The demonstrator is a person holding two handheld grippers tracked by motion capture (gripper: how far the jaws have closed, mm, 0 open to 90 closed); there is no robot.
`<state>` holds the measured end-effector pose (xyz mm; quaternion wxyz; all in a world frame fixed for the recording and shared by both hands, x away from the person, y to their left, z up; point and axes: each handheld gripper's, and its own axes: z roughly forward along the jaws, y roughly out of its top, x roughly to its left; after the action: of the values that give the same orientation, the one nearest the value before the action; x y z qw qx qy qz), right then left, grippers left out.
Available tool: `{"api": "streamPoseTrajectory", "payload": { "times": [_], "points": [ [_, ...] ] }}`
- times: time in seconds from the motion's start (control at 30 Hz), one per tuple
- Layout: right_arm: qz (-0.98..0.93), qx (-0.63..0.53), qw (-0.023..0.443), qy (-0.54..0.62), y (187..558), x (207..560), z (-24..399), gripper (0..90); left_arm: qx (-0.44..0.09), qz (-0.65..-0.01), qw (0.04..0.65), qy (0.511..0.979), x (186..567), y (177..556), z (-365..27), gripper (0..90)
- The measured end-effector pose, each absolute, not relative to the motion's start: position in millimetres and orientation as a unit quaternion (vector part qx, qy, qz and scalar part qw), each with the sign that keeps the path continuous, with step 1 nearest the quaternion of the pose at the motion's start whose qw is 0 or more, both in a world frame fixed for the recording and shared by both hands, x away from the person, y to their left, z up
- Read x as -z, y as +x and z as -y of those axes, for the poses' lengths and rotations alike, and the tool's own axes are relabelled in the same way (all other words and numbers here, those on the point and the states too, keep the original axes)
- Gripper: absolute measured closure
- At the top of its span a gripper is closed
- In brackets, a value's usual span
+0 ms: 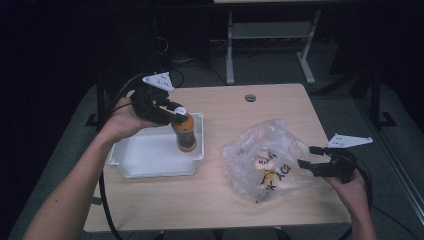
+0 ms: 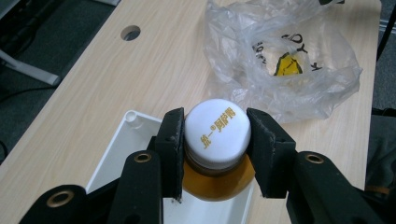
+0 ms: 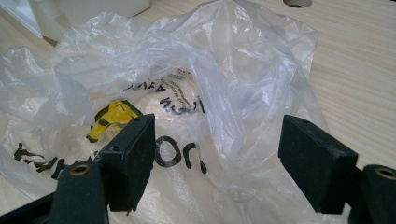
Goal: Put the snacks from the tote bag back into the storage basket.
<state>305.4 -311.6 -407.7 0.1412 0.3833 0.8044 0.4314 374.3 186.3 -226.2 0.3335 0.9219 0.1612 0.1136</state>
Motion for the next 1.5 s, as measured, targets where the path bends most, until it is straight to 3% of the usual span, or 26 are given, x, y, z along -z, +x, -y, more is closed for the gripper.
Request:
{"api": "streamPoseTrajectory", "payload": {
  "times": [1.5],
  "points": [
    [-0.808, -0.428, 0.138, 0.382, 306.4, 409.6, 309.7, 27.1, -0.099, -0.189, 0.338, 0.917, 287.6, 384.4, -192.8, 59.4]
  ]
}}
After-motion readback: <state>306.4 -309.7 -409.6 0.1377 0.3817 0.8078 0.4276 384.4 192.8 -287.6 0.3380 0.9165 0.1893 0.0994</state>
